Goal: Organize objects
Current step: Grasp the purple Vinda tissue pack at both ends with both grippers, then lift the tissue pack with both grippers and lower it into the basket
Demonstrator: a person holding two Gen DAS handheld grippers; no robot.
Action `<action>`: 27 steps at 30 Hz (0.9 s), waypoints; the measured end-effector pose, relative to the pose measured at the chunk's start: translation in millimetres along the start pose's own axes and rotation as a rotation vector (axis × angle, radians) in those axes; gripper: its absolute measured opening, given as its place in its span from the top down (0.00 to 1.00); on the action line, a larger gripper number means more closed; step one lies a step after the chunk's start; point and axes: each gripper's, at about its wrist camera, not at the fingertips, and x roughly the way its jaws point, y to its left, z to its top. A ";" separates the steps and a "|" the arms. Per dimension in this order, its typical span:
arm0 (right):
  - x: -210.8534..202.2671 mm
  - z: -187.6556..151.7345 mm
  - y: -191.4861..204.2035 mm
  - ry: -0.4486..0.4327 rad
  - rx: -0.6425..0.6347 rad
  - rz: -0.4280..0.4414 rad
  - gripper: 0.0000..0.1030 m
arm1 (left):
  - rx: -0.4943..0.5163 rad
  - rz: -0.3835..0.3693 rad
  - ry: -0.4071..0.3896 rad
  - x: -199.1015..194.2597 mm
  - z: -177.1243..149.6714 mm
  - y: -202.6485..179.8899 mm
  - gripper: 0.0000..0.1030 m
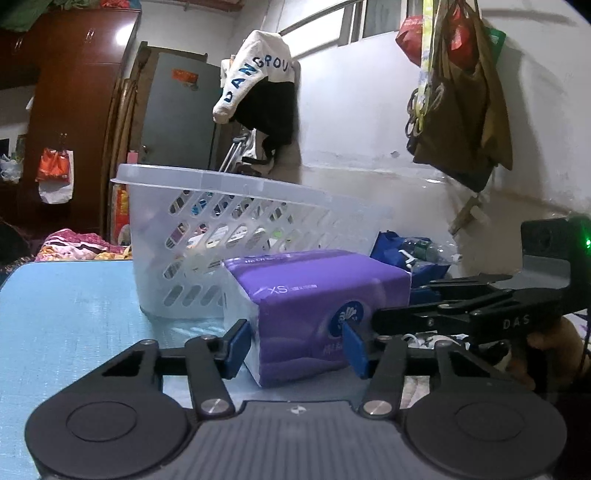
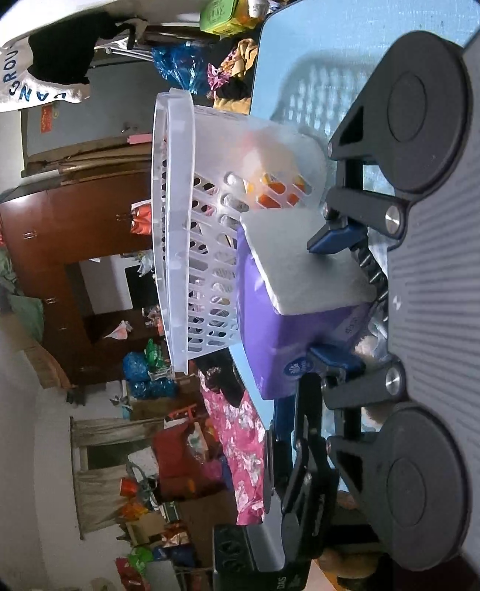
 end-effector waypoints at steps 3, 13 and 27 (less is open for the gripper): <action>-4.3 -0.3 3.2 -0.016 -0.009 -0.004 0.47 | -0.002 0.000 -0.017 -4.3 -0.6 1.5 0.56; -12.9 6.2 13.7 -0.067 -0.063 -0.028 0.53 | 0.038 0.011 -0.065 -19.1 3.3 -9.1 0.63; -29.0 13.1 31.6 -0.158 -0.133 -0.042 0.55 | 0.135 0.064 -0.178 -52.8 12.4 -40.0 0.63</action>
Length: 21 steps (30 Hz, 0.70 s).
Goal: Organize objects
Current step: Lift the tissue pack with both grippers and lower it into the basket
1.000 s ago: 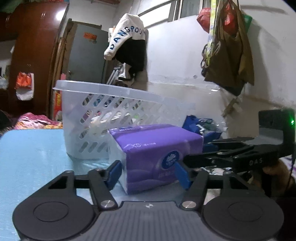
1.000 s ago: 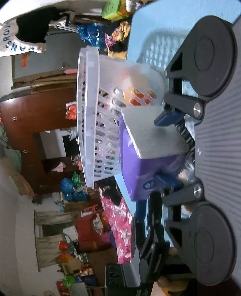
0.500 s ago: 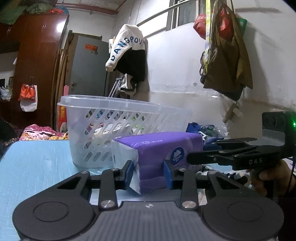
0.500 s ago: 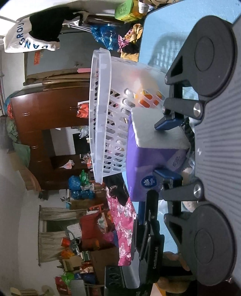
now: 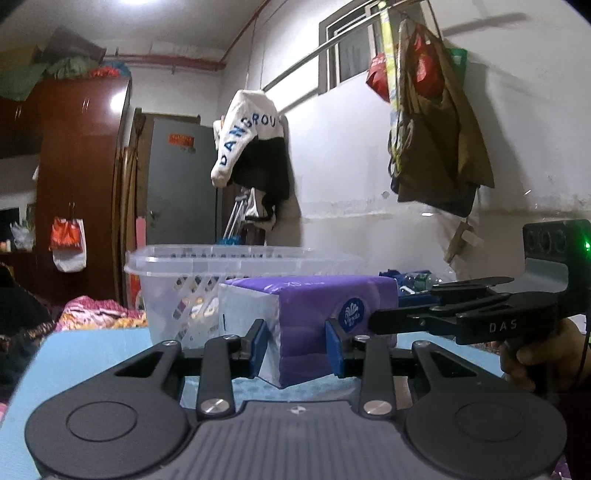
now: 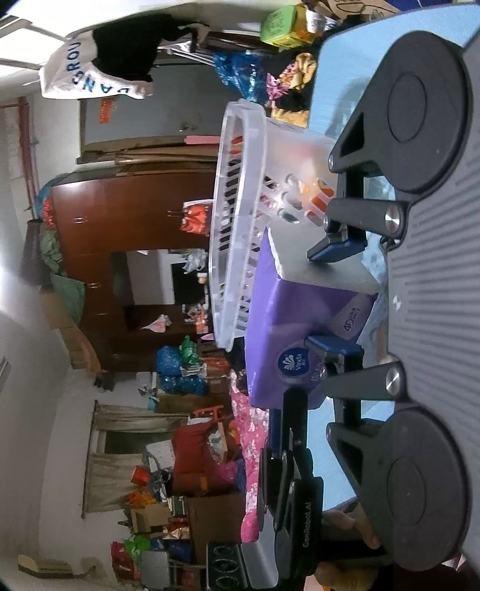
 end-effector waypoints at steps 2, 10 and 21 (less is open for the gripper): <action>-7.4 6.4 2.8 -0.030 -0.011 -0.004 0.55 | 0.015 -0.001 -0.022 -6.0 7.1 -4.5 0.63; -21.7 53.9 3.0 -0.114 -0.093 -0.040 0.55 | 0.096 0.005 -0.115 -11.9 62.0 -19.4 0.63; -1.4 99.4 -14.3 -0.123 -0.129 -0.102 0.55 | 0.132 0.010 -0.120 24.6 126.3 -8.2 0.63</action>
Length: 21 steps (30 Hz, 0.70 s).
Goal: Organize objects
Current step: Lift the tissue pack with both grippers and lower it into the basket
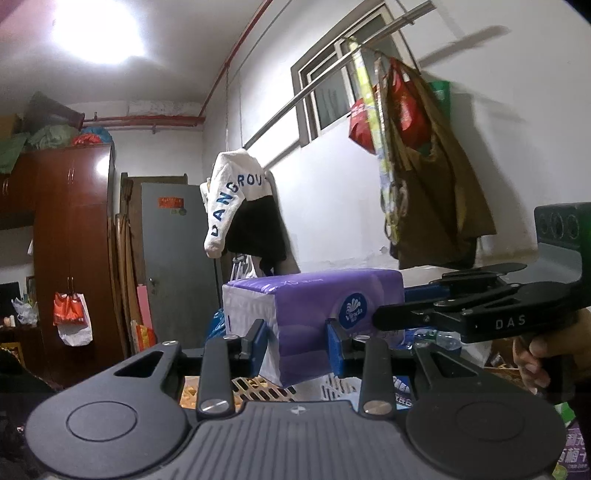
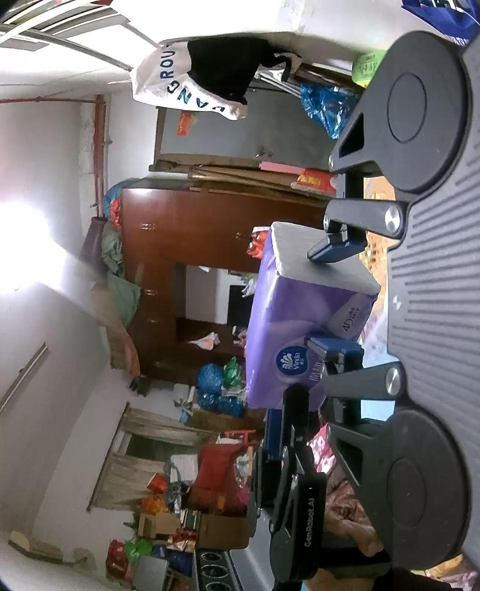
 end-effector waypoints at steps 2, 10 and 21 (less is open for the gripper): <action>13.2 -1.4 -7.5 0.023 0.019 -0.007 0.55 | -0.008 0.003 0.009 13.8 -0.7 7.4 0.63; 66.6 -25.7 -25.4 0.155 0.077 -0.030 0.55 | -0.107 -0.013 0.141 75.8 -29.3 45.8 0.62; 103.3 -60.4 -49.4 0.321 0.159 -0.096 0.55 | -0.099 0.045 0.357 147.1 -53.3 50.2 0.59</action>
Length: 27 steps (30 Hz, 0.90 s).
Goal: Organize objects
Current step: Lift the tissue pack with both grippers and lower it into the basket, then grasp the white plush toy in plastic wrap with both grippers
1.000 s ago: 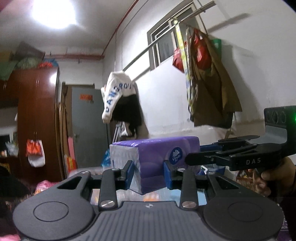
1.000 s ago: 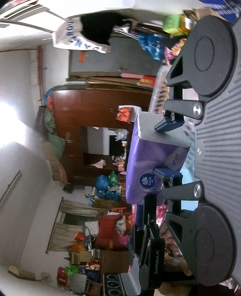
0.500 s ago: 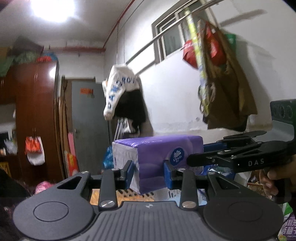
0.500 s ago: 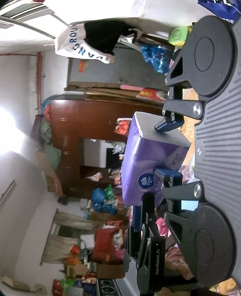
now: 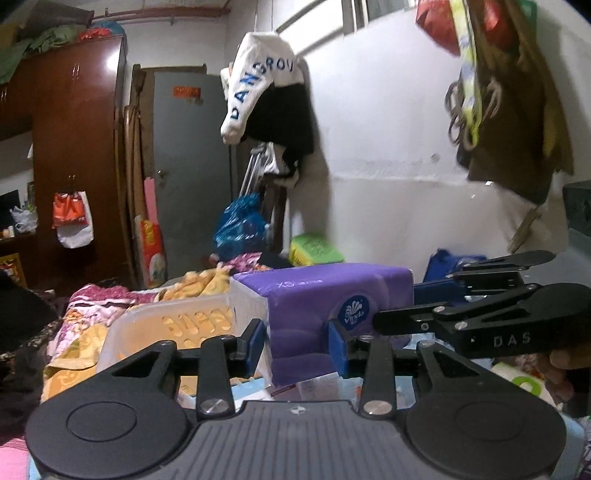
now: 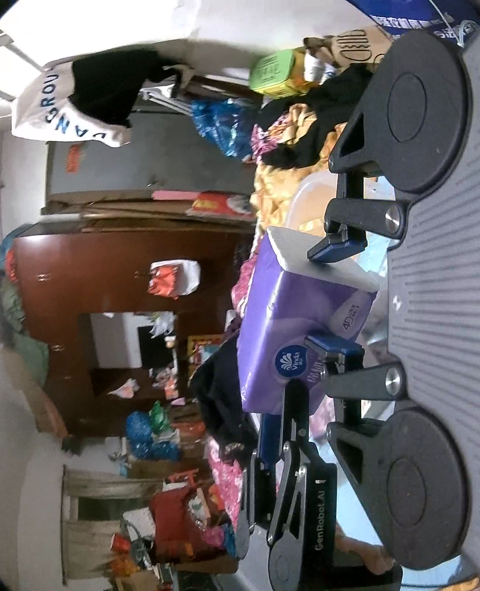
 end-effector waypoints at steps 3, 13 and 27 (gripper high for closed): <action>-0.4 4.4 2.6 0.017 -0.018 -0.017 0.55 | -0.007 0.016 0.007 2.3 0.1 -1.7 0.55; -73.6 -18.6 2.9 -0.114 0.052 -0.083 0.00 | 0.021 0.103 -0.176 -84.6 -31.1 -14.9 0.13; -197.4 -146.9 66.3 -0.188 0.120 -0.002 0.00 | 0.019 -0.014 -0.156 -161.4 -155.9 -66.3 0.13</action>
